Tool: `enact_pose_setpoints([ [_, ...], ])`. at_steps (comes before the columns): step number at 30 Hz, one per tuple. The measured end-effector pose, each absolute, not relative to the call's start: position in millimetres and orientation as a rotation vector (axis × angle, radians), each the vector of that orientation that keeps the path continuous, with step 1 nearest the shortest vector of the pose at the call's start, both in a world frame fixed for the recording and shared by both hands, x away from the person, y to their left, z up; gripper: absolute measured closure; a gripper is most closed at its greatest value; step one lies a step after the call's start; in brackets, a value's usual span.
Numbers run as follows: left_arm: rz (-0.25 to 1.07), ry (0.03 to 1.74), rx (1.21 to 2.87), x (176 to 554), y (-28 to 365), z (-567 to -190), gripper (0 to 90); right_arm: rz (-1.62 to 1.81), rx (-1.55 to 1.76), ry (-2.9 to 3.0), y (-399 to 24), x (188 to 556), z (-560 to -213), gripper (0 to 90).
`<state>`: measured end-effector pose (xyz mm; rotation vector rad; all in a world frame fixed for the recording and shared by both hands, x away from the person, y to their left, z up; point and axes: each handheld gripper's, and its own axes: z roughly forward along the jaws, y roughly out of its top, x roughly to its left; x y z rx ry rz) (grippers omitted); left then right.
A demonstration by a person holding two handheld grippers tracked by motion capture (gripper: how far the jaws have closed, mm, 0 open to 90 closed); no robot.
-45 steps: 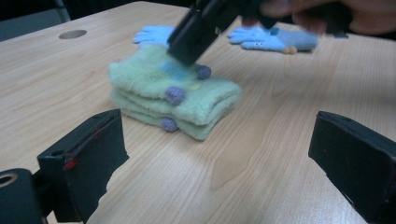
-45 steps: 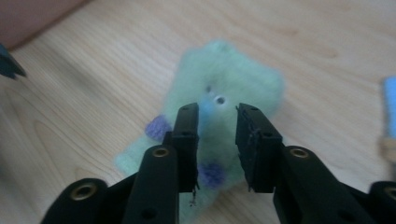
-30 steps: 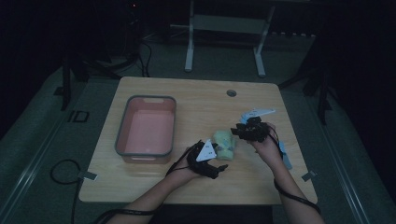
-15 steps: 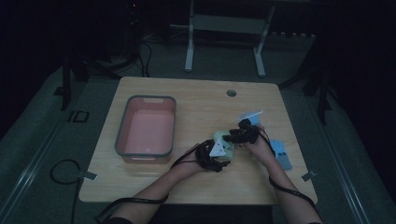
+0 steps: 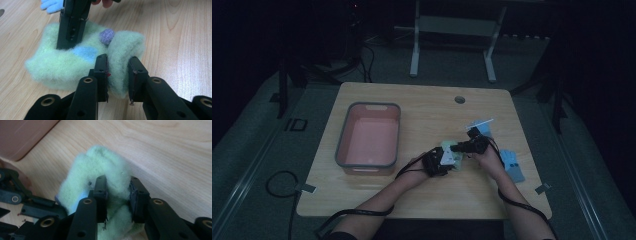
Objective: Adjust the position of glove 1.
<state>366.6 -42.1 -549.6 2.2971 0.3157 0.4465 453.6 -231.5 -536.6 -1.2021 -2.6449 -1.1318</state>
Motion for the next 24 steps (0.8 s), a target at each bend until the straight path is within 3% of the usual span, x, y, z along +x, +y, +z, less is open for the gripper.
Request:
enact_pose_setpoints([
  [24,0.517,0.277,2.322,359,-14,-473,75.2,-1.277,-1.118,-2.699,-210,442,-468,74.2],
])
